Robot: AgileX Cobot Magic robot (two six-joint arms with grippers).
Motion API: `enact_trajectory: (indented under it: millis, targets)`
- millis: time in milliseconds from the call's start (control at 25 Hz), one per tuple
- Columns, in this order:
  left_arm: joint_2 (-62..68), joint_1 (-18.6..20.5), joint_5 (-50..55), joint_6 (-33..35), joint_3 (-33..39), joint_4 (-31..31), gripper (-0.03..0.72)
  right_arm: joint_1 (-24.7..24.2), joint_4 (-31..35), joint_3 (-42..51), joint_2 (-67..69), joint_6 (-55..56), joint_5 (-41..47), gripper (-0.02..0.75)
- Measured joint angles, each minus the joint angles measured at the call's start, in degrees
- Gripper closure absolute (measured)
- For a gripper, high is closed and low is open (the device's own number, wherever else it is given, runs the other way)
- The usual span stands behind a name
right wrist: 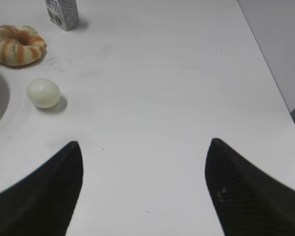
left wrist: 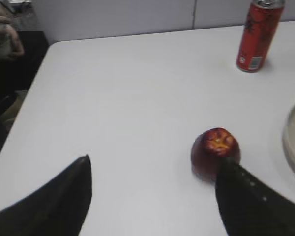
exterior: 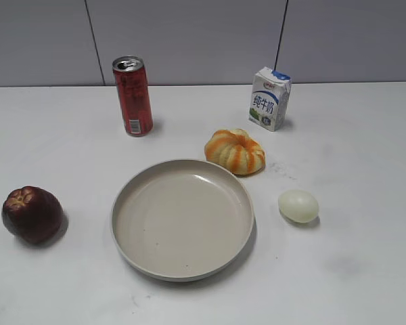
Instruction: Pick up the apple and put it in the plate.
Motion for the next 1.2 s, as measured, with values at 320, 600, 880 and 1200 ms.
enact_trajectory:
  millis: [320,600,880,1200]
  targets:
    - [23.4,0.0,-8.2,10.3,-3.5,-11.0,0.069,0.0,0.0,0.0,0.0,0.0,0.0,0.153]
    - [44.2,-1.0,-7.7,21.5,-12.4,-17.5,0.068,0.0,0.0,0.0,0.0,0.0,0.0,0.153]
    - [64.1,-4.6,-3.6,23.6,-20.9,-17.5,0.063,0.0,0.0,0.0,0.0,0.0,0.0,0.153]
    - [77.8,-6.2,-1.9,23.6,-26.3,-14.5,0.06,0.0,0.0,0.0,0.0,0.0,0.0,0.153]
